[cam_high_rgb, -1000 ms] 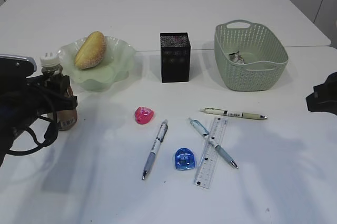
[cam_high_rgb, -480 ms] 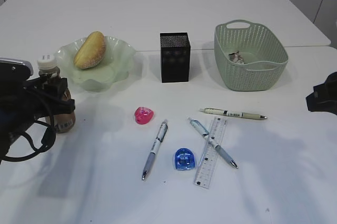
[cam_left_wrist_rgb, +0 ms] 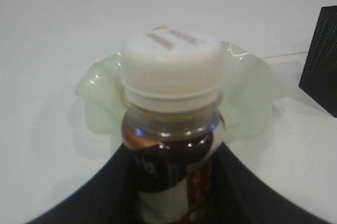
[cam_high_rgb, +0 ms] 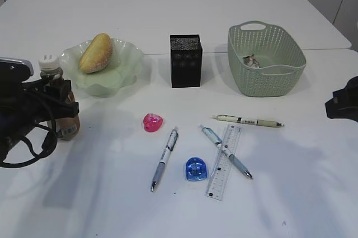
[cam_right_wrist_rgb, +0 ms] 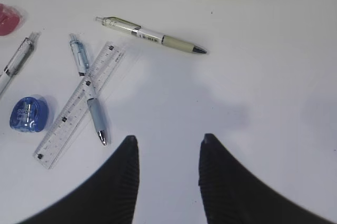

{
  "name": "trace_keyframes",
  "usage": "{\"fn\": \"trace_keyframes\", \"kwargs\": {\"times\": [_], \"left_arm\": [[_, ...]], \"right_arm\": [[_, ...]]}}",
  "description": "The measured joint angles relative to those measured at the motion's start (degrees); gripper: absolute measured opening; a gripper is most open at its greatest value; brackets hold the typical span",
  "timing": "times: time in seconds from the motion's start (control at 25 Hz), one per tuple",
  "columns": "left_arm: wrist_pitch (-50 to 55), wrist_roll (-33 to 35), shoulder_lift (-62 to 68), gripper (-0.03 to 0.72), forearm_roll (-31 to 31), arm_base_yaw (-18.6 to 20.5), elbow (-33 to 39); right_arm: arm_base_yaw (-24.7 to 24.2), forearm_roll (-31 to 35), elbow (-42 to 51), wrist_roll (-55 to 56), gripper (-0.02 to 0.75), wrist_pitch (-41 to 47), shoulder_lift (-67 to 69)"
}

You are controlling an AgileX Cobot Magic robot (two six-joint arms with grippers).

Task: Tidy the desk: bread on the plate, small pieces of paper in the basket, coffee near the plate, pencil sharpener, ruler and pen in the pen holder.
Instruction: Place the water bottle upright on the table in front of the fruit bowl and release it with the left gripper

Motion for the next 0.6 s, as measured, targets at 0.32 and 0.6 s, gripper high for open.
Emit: {"fn": "trace_keyframes", "kwargs": {"times": [0.32,0.6], "left_arm": [[0.0,0.0,0.0,0.285,0.0,0.0,0.0],[0.0,0.0,0.0,0.316,0.0,0.0,0.0]], "right_arm": [[0.0,0.11,0.0,-0.08,0.315,0.0,0.0],[0.0,0.2,0.0,-0.08,0.315,0.0,0.0]]}}
